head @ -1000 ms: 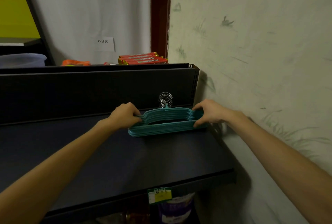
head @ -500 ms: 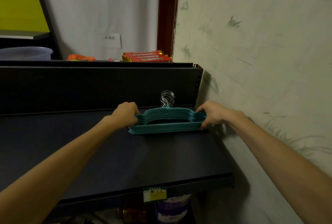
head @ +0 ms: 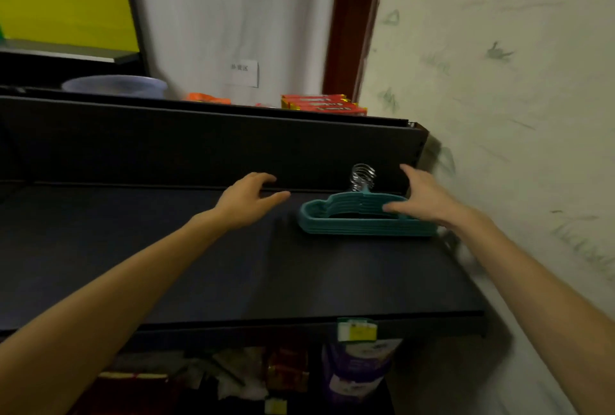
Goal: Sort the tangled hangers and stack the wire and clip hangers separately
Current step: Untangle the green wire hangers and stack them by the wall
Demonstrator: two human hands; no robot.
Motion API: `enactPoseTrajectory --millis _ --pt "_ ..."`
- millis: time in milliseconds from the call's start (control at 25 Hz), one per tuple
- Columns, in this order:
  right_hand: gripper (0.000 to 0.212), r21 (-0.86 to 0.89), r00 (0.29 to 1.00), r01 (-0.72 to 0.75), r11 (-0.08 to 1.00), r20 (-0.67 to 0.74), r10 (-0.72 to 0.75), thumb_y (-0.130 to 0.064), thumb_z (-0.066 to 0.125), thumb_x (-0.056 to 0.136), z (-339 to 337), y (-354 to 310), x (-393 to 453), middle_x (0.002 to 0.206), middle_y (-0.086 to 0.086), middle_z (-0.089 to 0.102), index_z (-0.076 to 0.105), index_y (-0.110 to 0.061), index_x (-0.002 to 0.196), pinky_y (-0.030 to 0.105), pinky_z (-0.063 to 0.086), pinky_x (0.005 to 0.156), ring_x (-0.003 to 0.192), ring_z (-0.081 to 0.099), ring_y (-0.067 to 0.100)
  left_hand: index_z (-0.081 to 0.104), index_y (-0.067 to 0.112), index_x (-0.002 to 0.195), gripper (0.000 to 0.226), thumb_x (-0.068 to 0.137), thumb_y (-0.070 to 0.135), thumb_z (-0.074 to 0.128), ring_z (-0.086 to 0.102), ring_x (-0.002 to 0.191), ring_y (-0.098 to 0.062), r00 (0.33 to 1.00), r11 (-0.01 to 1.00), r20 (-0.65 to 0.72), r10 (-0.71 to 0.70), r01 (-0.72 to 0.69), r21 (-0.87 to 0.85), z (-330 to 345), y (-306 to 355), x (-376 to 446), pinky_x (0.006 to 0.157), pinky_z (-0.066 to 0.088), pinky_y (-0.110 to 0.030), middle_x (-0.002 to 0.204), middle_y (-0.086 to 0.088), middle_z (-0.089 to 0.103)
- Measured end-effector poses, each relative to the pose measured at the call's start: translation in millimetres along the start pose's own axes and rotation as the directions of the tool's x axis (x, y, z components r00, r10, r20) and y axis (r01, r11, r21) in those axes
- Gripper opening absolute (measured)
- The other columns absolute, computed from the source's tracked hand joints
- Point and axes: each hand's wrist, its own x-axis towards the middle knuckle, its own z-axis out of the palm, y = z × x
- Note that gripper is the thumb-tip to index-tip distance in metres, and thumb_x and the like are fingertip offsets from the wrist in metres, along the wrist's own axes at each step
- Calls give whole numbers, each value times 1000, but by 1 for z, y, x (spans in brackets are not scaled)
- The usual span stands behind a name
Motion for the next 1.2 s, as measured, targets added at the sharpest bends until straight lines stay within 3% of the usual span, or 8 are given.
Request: enactPoseTrajectory --millis 80,200,320,440,720,840,1000,1200 --pt "103 5 975 133 991 -180 -130 -57 72 82 18 -86 -18 164 9 25 18 -15 159 48 20 123 153 14 30 49 18 145 65 96 59 51 46 137 -26 988 939 -102 118 -77 336 -39 -48 -39 112 38 -43 155 -6 41" --pt "91 64 905 316 947 -319 -280 -54 66 88 67 -237 -44 163 6 26 23 -14 158 46 16 124 154 10 26 48 19 146 61 98 58 44 33 146 -26 980 834 -156 121 -15 552 -121 -145 -108 123 19 -46 159 -8 35" --pt "82 116 842 444 889 -394 -369 -46 66 91 118 -376 -57 162 8 29 28 -12 156 44 16 123 154 12 27 50 19 144 60 99 57 42 33 146 -29 942 779 -333 26 190 597 -207 -249 -178 122 18 -49 158 -11 36" --pt "78 107 780 557 824 -410 -474 -43 67 91 158 -513 -64 160 10 32 32 -11 154 45 17 124 153 15 29 47 15 145 63 100 58 40 30 146 -33 859 752 -491 -143 417 510 -289 -342 -263 121 20 -51 159 -14 32" --pt "75 173 738 674 718 -208 -642 -50 57 96 233 -773 -79 162 5 29 28 -16 157 42 16 124 154 14 24 26 17 156 76 98 66 26 17 152 -33 706 613 -544 -454 690 384 -394 -517 -398 123 16 -51 166 -14 15" --pt "70 154 681 732 663 -139 -719 -51 54 98 254 -858 -63 160 6 35 32 -17 155 43 22 124 151 22 24 30 16 155 79 95 67 23 23 150 -33 747 647 -523 -410 643 411 -425 -570 -420 121 20 -49 164 -13 21" --pt "80 188 710 700 689 -82 -699 -54 64 90 265 -972 -20 157 7 37 32 -19 155 49 31 119 147 30 26 37 18 151 68 99 62 33 31 146 -32 835 681 -454 -312 530 506 -490 -641 -388 118 27 -47 161 -11 29" --pt "106 35 744 630 776 259 -616 -68 72 74 284 -1057 30 160 8 32 25 -22 158 54 27 119 147 30 31 21 19 158 78 97 68 32 29 147 -32 879 706 -278 -387 476 523 -543 -722 -333 118 27 -46 165 -11 18"
